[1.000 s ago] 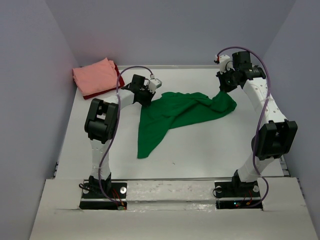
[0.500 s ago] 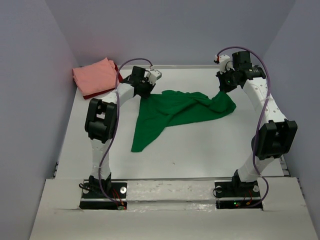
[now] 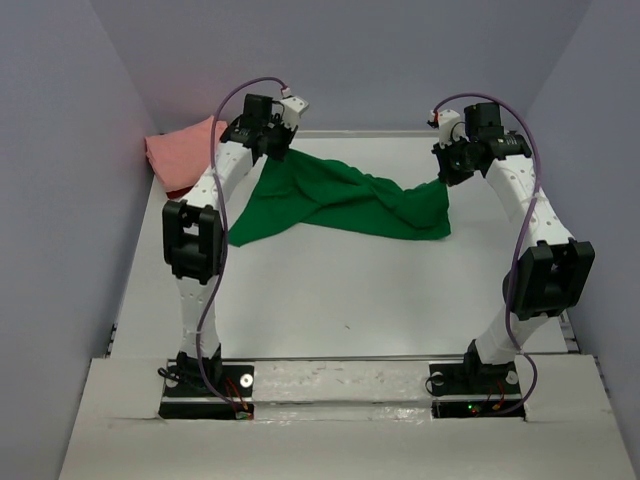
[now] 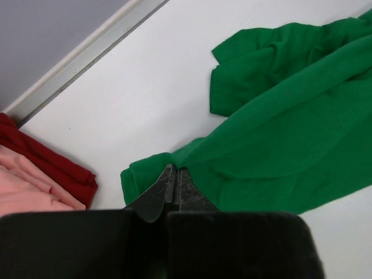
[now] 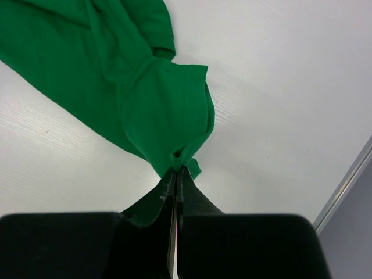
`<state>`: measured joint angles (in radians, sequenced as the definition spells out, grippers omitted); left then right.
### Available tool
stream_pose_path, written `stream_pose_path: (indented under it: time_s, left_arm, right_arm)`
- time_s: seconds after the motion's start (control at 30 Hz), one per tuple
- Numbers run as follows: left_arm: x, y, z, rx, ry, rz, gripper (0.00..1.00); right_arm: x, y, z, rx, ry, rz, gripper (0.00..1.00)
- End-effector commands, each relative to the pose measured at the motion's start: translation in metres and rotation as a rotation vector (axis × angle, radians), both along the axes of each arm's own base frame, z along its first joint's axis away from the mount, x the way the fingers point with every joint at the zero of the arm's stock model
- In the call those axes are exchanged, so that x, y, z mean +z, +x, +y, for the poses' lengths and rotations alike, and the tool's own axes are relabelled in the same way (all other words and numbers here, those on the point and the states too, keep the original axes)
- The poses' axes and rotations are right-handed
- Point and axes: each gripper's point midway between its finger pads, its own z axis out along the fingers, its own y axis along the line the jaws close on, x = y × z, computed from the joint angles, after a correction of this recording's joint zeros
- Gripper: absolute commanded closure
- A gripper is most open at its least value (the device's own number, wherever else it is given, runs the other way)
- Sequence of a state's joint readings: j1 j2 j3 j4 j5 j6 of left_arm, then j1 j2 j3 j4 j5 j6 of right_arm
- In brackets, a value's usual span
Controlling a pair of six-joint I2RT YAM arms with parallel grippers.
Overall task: Fold and stack the t-shirts
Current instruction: Flatten out the tshirt
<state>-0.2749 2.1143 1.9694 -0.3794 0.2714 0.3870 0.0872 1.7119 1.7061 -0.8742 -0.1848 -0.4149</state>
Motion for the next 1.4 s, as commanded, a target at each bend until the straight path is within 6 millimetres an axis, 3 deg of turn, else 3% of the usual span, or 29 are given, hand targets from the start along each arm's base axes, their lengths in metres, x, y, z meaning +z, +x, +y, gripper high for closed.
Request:
stream_pose_path:
  time_s: [0.0, 0.03, 0.07, 0.13, 0.17, 0.37, 0.4, 0.5, 0.53, 0.57, 0.7, 0.8, 0.87, 0.93, 0.97, 1.0, 1.07, 1.1, 1.27, 1.37]
  left_arm:
    - [0.078, -0.05, -0.002, -0.055, -0.073, -0.042, 1.0]
    - [0.083, -0.059, -0.001, -0.064, -0.083, -0.035, 1.0]
    - [0.101, -0.073, -0.003, -0.083, -0.114, -0.049, 1.0]
    - [0.101, -0.095, -0.004, -0.104, -0.133, -0.003, 1.0]
    - [0.116, -0.11, -0.006, -0.125, -0.169, -0.009, 1.0]
    - [0.113, -0.185, -0.013, -0.212, -0.209, 0.126, 1.0]
    - [0.094, -0.197, -0.011, -0.217, -0.194, 0.176, 1.0]
    - [0.076, -0.23, -0.008, -0.241, -0.174, 0.232, 1.0]
    - [0.052, -0.242, -0.003, -0.239, -0.158, 0.293, 1.0]
    - [0.046, -0.253, -0.001, -0.249, -0.152, 0.309, 1.0]
    - [-0.021, -0.303, 0.01, -0.309, -0.091, 0.521, 1.0]
    - [-0.031, -0.306, 0.013, -0.324, -0.079, 0.489, 1.0]
    - [-0.048, -0.309, 0.012, -0.322, -0.049, 0.539, 1.0]
    - [-0.053, -0.309, 0.011, -0.349, -0.037, 0.575, 1.0]
    - [-0.061, -0.311, 0.011, -0.351, -0.03, 0.623, 0.89]
    - [-0.062, -0.309, 0.011, -0.363, -0.023, 0.622, 0.45]
    - [-0.065, -0.304, 0.011, -0.36, -0.01, 0.613, 0.2]
    - [-0.064, -0.301, 0.011, -0.363, -0.004, 0.604, 0.01]
    - [-0.057, -0.283, 0.005, -0.373, -0.004, 0.57, 0.01]
    - [-0.033, -0.253, -0.001, -0.33, -0.019, 0.457, 0.01]
  right_arm:
    - [0.011, 0.009, 0.006, 0.017, 0.007, -0.041, 1.0]
    - [0.01, 0.01, 0.006, 0.017, 0.006, -0.038, 1.0]
    - [0.009, 0.011, 0.006, 0.016, 0.007, -0.035, 1.0]
    - [0.008, 0.012, 0.007, 0.018, 0.009, -0.033, 1.0]
    - [0.008, 0.013, 0.007, 0.014, 0.009, -0.034, 1.0]
    - [0.006, 0.017, 0.007, 0.011, 0.01, -0.03, 1.0]
    - [0.005, 0.016, 0.007, 0.012, 0.011, -0.027, 1.0]
    - [0.008, 0.015, 0.007, 0.011, 0.011, -0.035, 1.0]
    - [0.01, 0.015, 0.007, 0.011, 0.011, -0.039, 1.0]
    - [0.011, 0.014, 0.007, 0.013, 0.014, -0.041, 1.0]
    - [0.016, 0.011, 0.007, 0.01, 0.014, -0.053, 1.0]
    - [0.017, 0.008, 0.005, 0.007, 0.006, -0.057, 1.0]
    - [0.018, 0.006, 0.004, 0.006, 0.003, -0.061, 1.0]
    - [0.018, 0.005, 0.003, 0.004, -0.002, -0.063, 1.0]
    - [0.018, 0.004, 0.003, 0.004, -0.002, -0.063, 1.0]
    - [0.018, 0.004, 0.002, 0.002, -0.006, -0.065, 1.0]
    - [0.019, 0.003, 0.001, 0.001, -0.012, -0.068, 1.0]
    - [0.019, 0.003, 0.0, -0.001, -0.016, -0.07, 1.0]
    - [0.017, 0.002, -0.002, -0.005, -0.027, -0.07, 1.0]
    - [0.017, 0.003, -0.002, -0.003, -0.025, -0.071, 1.0]
